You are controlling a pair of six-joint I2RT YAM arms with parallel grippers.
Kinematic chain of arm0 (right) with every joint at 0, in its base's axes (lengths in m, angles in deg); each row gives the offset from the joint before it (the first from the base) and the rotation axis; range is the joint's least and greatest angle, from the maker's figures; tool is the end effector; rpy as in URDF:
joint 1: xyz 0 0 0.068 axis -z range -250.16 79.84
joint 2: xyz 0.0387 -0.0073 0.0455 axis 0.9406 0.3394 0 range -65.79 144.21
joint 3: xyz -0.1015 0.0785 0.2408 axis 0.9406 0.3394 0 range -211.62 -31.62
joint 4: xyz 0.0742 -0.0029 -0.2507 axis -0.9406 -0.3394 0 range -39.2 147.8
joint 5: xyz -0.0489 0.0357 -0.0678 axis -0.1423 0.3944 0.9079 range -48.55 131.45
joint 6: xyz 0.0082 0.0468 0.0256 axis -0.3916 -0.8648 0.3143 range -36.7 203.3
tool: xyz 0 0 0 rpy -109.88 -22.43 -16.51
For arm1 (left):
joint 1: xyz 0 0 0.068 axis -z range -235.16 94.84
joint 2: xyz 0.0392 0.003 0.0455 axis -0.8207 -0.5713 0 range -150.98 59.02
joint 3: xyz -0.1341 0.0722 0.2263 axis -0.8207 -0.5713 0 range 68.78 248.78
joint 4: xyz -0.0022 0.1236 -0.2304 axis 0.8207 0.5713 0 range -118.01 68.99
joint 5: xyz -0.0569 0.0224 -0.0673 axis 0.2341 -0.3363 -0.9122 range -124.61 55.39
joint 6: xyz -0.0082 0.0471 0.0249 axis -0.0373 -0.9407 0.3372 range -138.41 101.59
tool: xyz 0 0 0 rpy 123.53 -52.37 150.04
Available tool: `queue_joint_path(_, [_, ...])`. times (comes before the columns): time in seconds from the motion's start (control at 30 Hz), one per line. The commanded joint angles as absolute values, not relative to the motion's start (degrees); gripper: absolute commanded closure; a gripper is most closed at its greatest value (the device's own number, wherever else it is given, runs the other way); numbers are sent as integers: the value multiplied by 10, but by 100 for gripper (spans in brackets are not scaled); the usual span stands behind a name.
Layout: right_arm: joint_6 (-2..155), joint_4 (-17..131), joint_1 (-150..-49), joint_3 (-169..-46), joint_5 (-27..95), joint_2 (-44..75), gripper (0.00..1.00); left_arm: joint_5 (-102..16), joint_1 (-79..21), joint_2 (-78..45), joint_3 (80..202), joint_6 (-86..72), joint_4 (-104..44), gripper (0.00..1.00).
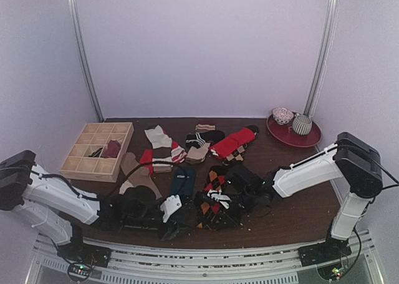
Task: Roll the socks
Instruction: Roll a pair of socks at the center of the board.
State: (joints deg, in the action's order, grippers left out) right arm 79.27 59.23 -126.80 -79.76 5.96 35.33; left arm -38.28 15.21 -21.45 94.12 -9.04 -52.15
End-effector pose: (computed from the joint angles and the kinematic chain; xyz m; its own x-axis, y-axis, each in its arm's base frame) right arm 0.1644 0.2873 0.1324 -0.4913 -0.6423 -0.5883 -0.8462 0.1919 0.4972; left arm 0.0850 -0.2452 0.1508 -0.3268 0.4323 -0.8405 0.9174 0.3588 -0.1721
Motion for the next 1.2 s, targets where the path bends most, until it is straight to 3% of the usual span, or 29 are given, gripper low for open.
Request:
queue_joint_path(0.0, [744,496,-1245,-810,-58,399,95,-372,161,-262,949,-175,-624,53])
queue_joint_path(0.57, [773,428,-1206,-822,-141,437,96,-448,162,-442,1049,-225,-657,56])
queue_joint_path(0.9, [760,452,-1194,-813,-132,436,96,-521,163,-395,968,-168,-737,55])
queue_joint_path(1.17, [759,452,-1195,-811,-130,434,95,-503,164,-419,990,-168,-735,49])
